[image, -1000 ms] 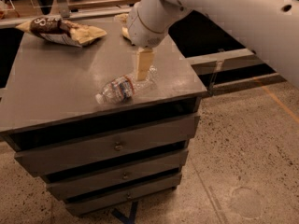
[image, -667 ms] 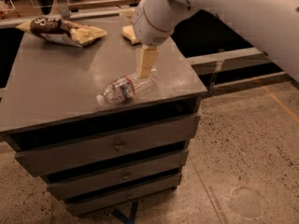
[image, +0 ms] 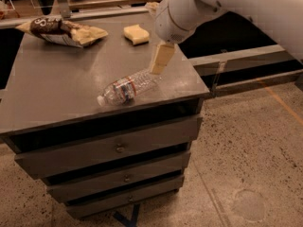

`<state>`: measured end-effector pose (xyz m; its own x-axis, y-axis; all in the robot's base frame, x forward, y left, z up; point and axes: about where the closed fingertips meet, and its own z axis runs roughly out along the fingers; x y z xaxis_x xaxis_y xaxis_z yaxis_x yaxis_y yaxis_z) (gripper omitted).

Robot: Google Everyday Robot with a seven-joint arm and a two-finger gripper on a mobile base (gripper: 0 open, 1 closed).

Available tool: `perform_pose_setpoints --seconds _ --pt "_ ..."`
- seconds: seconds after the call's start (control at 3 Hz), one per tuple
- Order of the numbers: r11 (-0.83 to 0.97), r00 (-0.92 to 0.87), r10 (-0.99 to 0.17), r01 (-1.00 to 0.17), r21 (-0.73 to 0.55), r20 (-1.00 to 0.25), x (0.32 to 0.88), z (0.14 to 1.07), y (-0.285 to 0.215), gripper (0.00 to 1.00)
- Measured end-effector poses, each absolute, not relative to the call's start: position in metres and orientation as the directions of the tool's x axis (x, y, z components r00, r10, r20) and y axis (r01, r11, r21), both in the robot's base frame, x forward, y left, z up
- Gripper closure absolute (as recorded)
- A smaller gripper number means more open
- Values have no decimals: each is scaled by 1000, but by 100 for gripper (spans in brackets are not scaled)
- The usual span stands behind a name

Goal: Knock water bottle over

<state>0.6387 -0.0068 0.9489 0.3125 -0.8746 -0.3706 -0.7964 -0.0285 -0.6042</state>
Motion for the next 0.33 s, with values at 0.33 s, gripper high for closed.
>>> perform_pose_setpoints --seconds 0.33 --pt "-14 301 -875 -800 -600 -380 639 949 -6 0"
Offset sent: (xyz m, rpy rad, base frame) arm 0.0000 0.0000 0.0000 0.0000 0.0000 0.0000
